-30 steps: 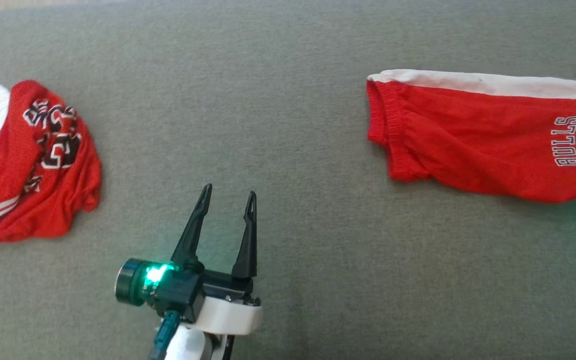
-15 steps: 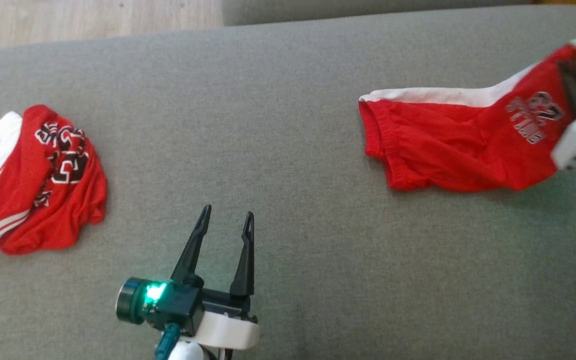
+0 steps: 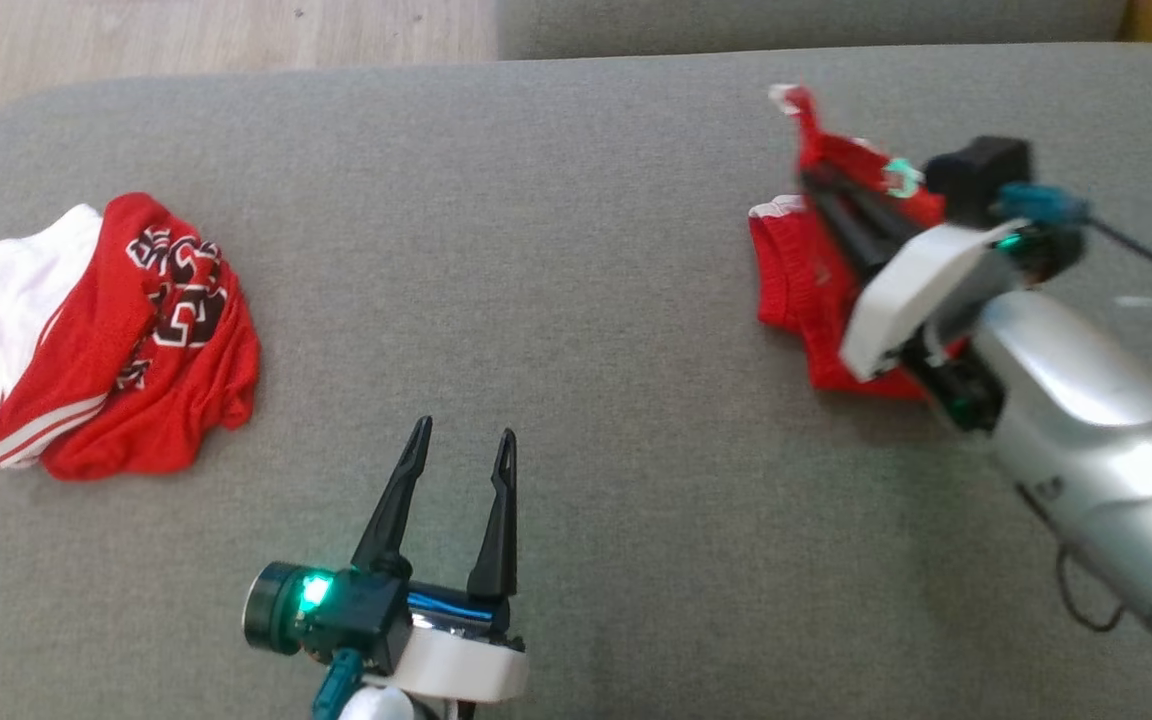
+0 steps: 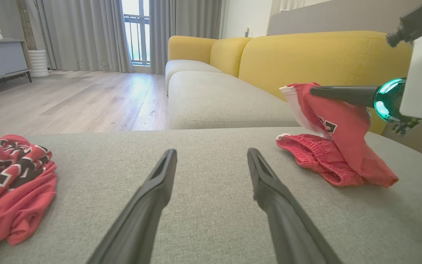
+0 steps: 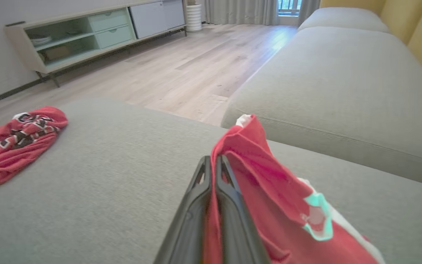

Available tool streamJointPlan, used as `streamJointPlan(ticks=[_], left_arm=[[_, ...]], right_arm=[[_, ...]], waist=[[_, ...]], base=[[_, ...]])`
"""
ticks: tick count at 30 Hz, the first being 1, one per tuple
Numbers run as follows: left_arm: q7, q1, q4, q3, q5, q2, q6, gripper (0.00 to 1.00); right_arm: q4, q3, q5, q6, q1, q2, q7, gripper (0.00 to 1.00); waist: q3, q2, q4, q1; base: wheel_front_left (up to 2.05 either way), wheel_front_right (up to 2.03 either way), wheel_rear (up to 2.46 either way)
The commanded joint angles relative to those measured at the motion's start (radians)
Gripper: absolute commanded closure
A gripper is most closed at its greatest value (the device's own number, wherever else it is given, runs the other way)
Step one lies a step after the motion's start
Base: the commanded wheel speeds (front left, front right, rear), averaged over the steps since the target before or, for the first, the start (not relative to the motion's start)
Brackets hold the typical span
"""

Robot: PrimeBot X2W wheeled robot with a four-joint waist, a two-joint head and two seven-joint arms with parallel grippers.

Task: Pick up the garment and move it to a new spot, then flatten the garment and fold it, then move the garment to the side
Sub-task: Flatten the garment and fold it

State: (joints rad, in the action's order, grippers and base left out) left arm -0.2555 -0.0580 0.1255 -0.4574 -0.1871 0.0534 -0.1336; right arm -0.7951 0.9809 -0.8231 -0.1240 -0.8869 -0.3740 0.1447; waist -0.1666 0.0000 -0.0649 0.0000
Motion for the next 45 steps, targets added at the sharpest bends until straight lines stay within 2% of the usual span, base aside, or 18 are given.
streamJointPlan(ticks=[1,5,10,15,19,20,24,30,39,45], left_arm=[[-0.006,-0.022,-0.028,0.018,-0.013,-0.003,-0.011,0.0],[-0.006,-0.025,-0.031,0.015,-0.024,-0.003,-0.02,0.0],[-0.006,-0.021,-0.03,0.018,-0.031,-0.003,-0.027,0.0],[-0.006,-0.008,-0.041,0.038,-0.038,-0.003,-0.041,0.0],[-0.006,0.011,-0.04,0.059,-0.034,-0.003,-0.053,0.0],[-0.006,0.021,-0.049,0.072,-0.029,-0.003,-0.061,0.0],[-0.006,0.057,-0.062,0.096,-0.028,-0.003,-0.072,0.0],[-0.006,0.123,-0.093,0.131,-0.017,-0.003,-0.099,0.0],[-0.006,0.219,-0.114,0.167,-0.006,-0.003,-0.144,0.0],[-0.006,0.254,-0.106,0.188,0.016,-0.003,-0.127,0.0]], right_arm=[[0.038,-0.002,0.001,-0.007,0.02,0.016,0.002,0.0],[0.092,-0.021,0.006,-0.007,0.037,0.005,0.021,0.0],[0.148,-0.092,0.037,-0.007,0.07,-0.082,0.056,0.0],[0.209,-0.222,0.079,-0.007,0.15,-0.158,0.102,0.0],[0.257,-0.343,0.121,-0.007,0.257,-0.166,0.115,0.0],[0.298,-0.414,0.163,-0.007,0.319,-0.154,0.116,0.0],[0.389,-0.551,0.253,-0.007,0.48,-0.103,0.117,0.0],[0.522,-0.698,0.365,-0.007,0.723,0.001,0.117,0.0],[0.605,-0.776,0.45,-0.007,0.913,0.093,0.117,0.0],[0.622,-0.804,0.477,-0.007,0.964,0.126,0.117,0.0]], waist=[[-0.002,0.0,-0.004,0.0],[-0.002,0.0,-0.005,0.0],[0.007,0.0,0.01,0.0],[0.029,0.0,0.039,0.0],[0.061,0.0,0.065,0.0],[0.083,0.0,0.075,0.0],[0.132,0.0,0.09,0.0],[0.18,0.0,0.093,0.0],[0.217,0.0,0.082,0.0],[0.232,0.0,0.063,0.0]], base=[[0.0,0.0,0.0],[0.0,0.0,0.0],[0.0,0.0,0.0],[0.0,0.0,0.0],[0.0,0.0,0.0],[0.0,0.0,0.0],[0.0,0.0,0.0],[0.0,0.0,0.0],[0.0,0.0,0.0],[0.0,0.0,0.0]])
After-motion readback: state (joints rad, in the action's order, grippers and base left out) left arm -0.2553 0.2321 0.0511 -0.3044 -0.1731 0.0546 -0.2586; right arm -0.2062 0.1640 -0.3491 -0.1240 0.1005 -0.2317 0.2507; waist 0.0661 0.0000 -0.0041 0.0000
